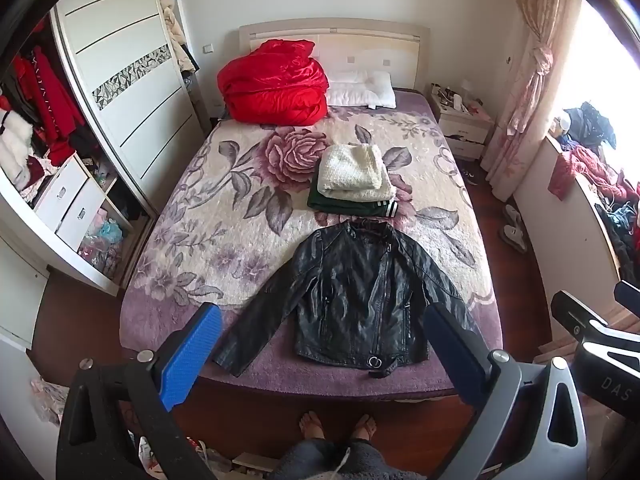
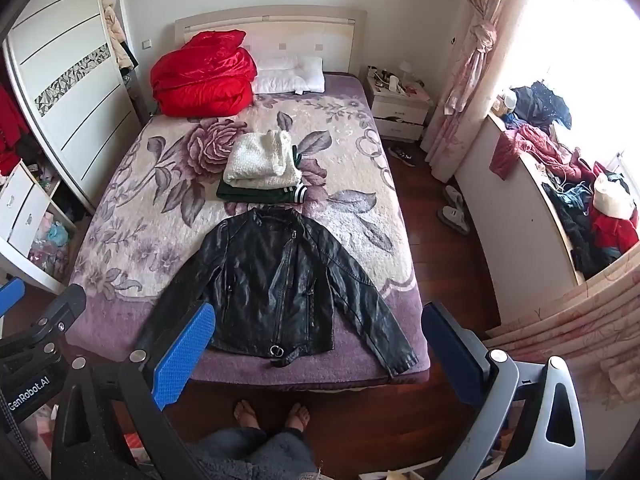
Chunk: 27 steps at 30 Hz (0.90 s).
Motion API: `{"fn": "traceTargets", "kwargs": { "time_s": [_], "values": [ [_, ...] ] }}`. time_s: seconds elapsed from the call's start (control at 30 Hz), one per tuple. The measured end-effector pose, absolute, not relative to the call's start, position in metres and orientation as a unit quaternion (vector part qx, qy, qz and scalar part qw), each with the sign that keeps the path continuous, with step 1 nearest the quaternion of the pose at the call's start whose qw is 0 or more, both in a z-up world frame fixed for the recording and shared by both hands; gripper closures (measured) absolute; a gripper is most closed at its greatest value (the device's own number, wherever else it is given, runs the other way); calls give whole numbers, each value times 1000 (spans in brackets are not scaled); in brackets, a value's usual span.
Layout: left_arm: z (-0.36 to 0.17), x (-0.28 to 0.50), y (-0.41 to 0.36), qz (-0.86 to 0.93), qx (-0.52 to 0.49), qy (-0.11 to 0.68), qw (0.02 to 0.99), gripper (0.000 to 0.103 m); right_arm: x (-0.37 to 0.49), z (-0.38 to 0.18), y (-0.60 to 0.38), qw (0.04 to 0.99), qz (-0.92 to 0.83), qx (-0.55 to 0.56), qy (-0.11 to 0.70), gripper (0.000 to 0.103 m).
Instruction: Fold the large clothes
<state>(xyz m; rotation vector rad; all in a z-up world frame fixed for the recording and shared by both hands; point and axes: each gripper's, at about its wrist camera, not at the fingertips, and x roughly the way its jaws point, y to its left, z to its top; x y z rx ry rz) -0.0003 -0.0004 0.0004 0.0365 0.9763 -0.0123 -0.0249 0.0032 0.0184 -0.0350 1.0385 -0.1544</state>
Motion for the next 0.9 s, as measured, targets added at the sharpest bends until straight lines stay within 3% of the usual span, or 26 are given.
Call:
{"fn": "traceTargets", "kwargs": {
  "time_s": [0.9],
  "values": [
    [15,4,10,-6,12,463,886,0,-26,26,13,868,-71,-21,492,0]
  ]
}}
